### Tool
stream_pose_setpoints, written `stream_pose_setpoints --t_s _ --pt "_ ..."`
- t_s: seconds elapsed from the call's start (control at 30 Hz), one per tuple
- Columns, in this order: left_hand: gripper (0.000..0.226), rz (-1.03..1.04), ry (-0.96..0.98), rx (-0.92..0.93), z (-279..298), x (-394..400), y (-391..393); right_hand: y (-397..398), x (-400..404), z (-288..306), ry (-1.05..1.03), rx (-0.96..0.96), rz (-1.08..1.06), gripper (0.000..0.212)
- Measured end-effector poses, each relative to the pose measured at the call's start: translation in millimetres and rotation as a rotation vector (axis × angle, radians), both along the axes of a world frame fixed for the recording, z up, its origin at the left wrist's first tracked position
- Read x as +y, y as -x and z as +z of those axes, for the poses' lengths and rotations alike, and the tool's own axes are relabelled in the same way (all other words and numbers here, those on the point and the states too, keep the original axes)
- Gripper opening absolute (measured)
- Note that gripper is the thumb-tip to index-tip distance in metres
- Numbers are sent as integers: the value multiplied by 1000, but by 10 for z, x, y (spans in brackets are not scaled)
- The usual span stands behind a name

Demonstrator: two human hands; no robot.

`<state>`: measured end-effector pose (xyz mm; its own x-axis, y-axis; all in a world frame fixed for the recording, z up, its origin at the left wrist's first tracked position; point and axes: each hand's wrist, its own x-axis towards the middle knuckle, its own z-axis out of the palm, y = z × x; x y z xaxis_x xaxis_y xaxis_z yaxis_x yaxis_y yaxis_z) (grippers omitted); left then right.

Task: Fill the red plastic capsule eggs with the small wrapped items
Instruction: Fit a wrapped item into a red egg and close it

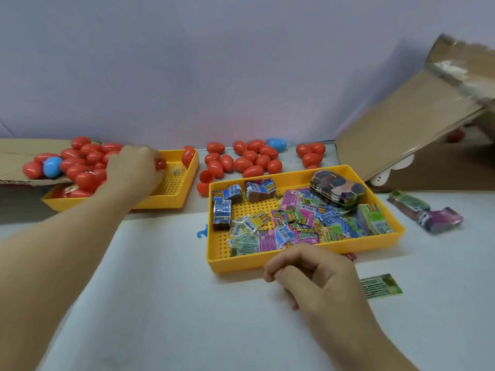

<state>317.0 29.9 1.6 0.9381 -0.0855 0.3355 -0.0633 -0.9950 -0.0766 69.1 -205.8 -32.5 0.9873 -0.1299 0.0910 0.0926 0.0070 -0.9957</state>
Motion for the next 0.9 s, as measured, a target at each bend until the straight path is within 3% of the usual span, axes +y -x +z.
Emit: stream_pose_setpoints --t_s 0.2,0.37,0.47,0.53,0.63,0.73,0.9 --pt "19 -117 146 -121 -51 5 -24 8 -15 15 -6 18 12 18" --pt "23 -320 555 -306 33 -267 318 6 -24 18 1 31 25 18" --pt "25 -538 1091 -105 112 -574 923 17 -24 30 -40 26 42 17" --pt "25 -695 1315 50 58 -765 1452 25 -40 68 -146 45 38 15" --pt "28 -735 1466 168 -148 -943 2102 40 -112 138 -300 118 53 28" --pt "32 -673 1556 239 -368 -998 2391 93 -184 187 -224 209 107 51" --pt "50 -660 1581 325 -386 -961 2489 153 -179 206 -72 200 121 35"
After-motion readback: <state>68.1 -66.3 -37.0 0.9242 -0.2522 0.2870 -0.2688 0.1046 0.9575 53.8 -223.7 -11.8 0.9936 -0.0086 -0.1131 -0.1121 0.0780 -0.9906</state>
